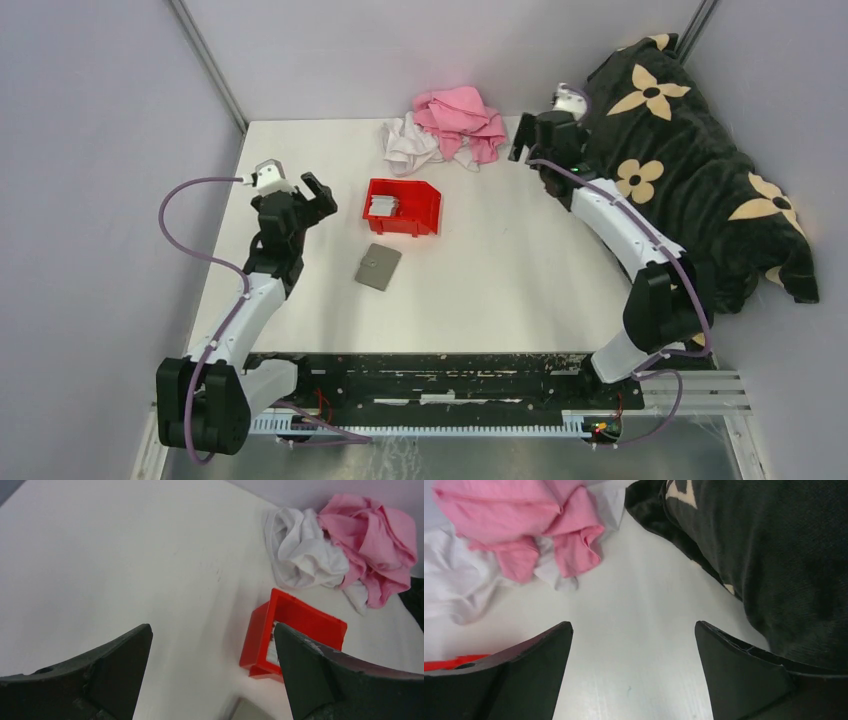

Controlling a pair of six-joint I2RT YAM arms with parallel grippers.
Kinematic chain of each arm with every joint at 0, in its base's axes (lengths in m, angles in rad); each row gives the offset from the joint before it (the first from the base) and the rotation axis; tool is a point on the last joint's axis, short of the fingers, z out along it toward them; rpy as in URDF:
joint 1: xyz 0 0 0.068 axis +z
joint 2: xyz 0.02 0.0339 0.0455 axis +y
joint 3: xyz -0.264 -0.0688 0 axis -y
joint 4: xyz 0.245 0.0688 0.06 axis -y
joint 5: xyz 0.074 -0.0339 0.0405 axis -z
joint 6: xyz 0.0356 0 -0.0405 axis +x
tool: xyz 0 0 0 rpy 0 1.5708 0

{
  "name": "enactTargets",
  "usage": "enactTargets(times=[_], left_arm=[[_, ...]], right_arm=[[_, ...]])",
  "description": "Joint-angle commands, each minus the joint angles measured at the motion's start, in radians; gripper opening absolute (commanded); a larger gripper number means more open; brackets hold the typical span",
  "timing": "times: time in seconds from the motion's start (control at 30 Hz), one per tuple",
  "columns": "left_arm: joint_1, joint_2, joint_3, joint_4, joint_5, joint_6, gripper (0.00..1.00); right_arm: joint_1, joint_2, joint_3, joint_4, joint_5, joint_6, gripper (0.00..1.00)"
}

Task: Put the credit cards into the card holder
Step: Open the card holder at the center of the board.

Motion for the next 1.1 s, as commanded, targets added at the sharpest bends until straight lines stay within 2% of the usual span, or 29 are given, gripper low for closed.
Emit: enactTargets(times=[0.0, 0.03, 0.13, 0.3, 0.37, 0.53, 0.8, 0.93, 1.07], left_arm=[[-0.031, -0.023, 0.043, -0.210, -0.041, -0.111, 0.99], [-0.046, -0.033, 0.046, -0.254, -0.065, -0.124, 0.99], [-0.110, -0.051, 0.059, -0.365, -0.150, -0.156, 0.99], [-0.181, -0.083, 0.063, -0.501, -0.211, -0.263, 0.99], [-0.209, -0.091, 0.062, -0.529, -0.205, -0.290, 0.99], [-0.230, -0.101, 0.058, -0.609, -0.168, -0.316, 1.00], [-0.231, -0.120, -0.003, -0.618, -0.042, -0.338, 0.96], [-0.231, -0.108, -0.040, -0.604, 0.016, -0.361, 0.93], [-0.231, -0.087, -0.082, -0.582, 0.048, -0.401, 0.88]], right_arm=[[0.204, 0.052, 0.075, -0.066, 0.414, -0.278, 1.00], [0.227, 0.065, 0.074, -0.046, 0.436, -0.331, 1.00], [0.244, 0.094, 0.100, -0.086, 0.384, -0.287, 0.99], [0.263, 0.048, 0.039, -0.018, -0.005, -0.283, 0.95], [0.298, 0.047, 0.009, 0.025, -0.070, -0.273, 0.93], [0.473, 0.109, 0.036, -0.040, -0.054, -0.270, 0.87], [0.634, 0.107, -0.041, -0.044, -0.094, -0.037, 0.71], [0.712, 0.109, -0.081, -0.027, -0.069, 0.063, 0.70], [0.730, 0.130, -0.122, 0.021, -0.096, 0.180, 0.70]])
